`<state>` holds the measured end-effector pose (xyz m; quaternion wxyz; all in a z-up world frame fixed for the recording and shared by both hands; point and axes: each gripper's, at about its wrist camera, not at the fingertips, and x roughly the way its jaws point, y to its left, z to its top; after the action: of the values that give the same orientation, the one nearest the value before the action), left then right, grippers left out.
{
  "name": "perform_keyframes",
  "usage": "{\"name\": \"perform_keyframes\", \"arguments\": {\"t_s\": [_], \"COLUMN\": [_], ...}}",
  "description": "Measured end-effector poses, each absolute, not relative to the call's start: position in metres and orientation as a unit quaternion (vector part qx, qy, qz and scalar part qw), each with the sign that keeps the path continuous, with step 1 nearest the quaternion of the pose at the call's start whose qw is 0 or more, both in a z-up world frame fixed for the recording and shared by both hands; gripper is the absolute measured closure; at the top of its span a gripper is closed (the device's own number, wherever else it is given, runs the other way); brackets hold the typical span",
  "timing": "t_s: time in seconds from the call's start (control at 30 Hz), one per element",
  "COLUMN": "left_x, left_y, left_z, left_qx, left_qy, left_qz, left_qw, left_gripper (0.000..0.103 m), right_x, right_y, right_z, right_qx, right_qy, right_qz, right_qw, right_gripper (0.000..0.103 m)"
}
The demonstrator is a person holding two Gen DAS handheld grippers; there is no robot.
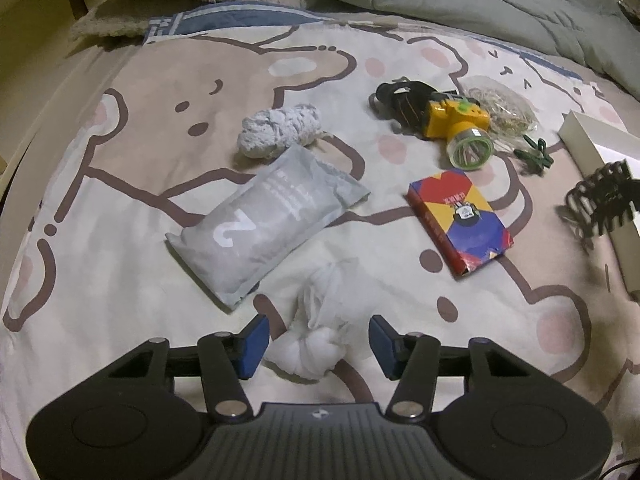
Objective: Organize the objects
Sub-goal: 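Close the left tool on the crumpled white tissue while the right tool lifts the clip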
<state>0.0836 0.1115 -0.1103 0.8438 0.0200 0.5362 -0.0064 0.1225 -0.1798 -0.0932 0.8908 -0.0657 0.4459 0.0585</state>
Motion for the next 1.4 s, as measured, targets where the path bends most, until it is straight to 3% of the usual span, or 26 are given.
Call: {"name": "perform_keyframes", "arguments": {"t_s": [0.2, 0.37, 0.67, 0.83, 1.07, 1.23, 1.33, 1.4], "left_x": [0.084, 0.084, 0.084, 0.083, 0.086, 0.094, 0.095, 0.094], "left_y": [0.108, 0.106, 0.107, 0.106, 0.101, 0.106, 0.107, 0.106], "left_z": [-0.11, -0.109, -0.112, -0.117, -0.126, -0.134, -0.138, -0.14], "left_qx": [0.021, 0.016, 0.012, 0.035, 0.066, 0.073, 0.079, 0.093], "left_qy": [0.539, 0.54, 0.544, 0.549, 0.555, 0.564, 0.57, 0.574], "left_qz": [-0.003, -0.005, -0.007, -0.011, -0.033, -0.028, -0.033, -0.033], "left_qw": [0.842, 0.842, 0.839, 0.835, 0.829, 0.822, 0.817, 0.813], "left_gripper": [0.048, 0.048, 0.047, 0.047, 0.047, 0.047, 0.047, 0.058], "right_x": [0.101, 0.098, 0.102, 0.101, 0.092, 0.094, 0.096, 0.096], "right_y": [-0.16, -0.149, -0.159, -0.162, -0.147, -0.135, -0.129, -0.128], "right_z": [-0.097, -0.096, -0.086, -0.095, -0.106, -0.123, -0.131, -0.13], "right_qx": [-0.149, -0.054, 0.043, -0.029, -0.098, -0.151, -0.162, -0.165], "right_qy": [0.448, 0.482, 0.483, 0.486, 0.484, 0.493, 0.498, 0.494], "right_qz": [0.139, 0.244, 0.279, 0.284, 0.331, 0.321, 0.315, 0.314], "right_qw": [0.87, 0.84, 0.829, 0.826, 0.804, 0.794, 0.792, 0.794], "right_gripper": [0.098, 0.086, 0.081, 0.074, 0.043, 0.043, 0.052, 0.059]}}
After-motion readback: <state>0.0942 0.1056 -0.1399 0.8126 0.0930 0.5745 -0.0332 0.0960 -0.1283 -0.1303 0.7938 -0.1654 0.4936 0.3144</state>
